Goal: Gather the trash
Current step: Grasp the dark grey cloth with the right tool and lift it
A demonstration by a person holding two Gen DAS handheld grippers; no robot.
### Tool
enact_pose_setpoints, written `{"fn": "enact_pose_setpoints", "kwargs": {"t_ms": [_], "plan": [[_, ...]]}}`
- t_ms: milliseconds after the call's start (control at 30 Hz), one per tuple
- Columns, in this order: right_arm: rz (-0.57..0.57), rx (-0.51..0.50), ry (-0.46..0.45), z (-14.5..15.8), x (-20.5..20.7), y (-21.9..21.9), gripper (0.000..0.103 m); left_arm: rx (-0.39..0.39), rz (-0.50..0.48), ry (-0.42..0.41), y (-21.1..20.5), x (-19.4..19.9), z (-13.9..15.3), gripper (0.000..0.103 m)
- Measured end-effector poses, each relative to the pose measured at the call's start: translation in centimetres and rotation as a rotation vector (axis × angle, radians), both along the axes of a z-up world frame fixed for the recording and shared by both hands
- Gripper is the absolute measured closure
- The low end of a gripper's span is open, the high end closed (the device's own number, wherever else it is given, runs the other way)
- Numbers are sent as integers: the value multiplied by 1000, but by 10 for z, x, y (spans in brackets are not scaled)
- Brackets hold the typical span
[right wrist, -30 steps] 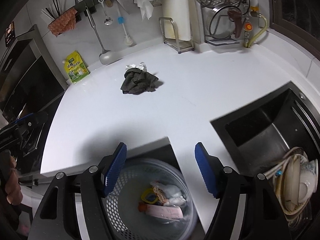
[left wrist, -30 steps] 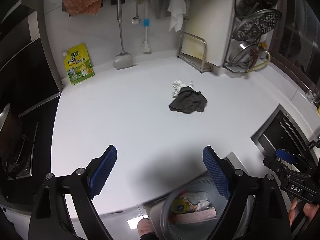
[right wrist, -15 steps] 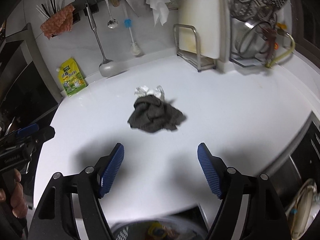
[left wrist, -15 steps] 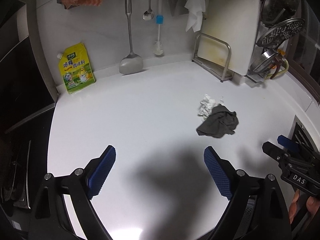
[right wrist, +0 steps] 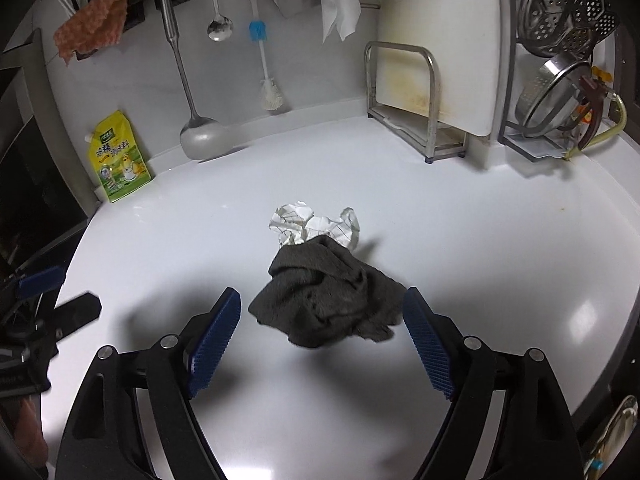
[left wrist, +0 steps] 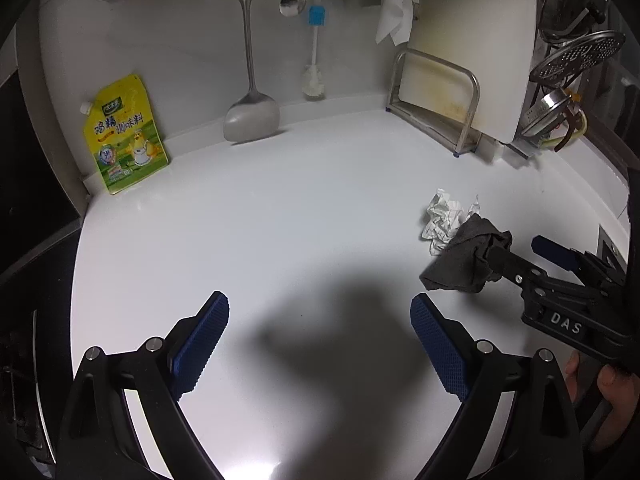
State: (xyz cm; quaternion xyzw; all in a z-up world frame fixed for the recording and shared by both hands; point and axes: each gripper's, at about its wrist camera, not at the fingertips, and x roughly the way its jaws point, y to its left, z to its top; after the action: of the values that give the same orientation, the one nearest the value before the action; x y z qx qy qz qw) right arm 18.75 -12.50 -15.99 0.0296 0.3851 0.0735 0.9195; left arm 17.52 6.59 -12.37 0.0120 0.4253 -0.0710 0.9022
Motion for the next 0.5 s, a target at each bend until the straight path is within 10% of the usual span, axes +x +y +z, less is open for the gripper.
{"fn": "enact_pose_setpoints", "kwargs": {"t_ms": [500], "plan": [[-28, -80, 65, -36, 34, 13, 20, -8, -27, 44, 4, 12, -18, 13]]}}
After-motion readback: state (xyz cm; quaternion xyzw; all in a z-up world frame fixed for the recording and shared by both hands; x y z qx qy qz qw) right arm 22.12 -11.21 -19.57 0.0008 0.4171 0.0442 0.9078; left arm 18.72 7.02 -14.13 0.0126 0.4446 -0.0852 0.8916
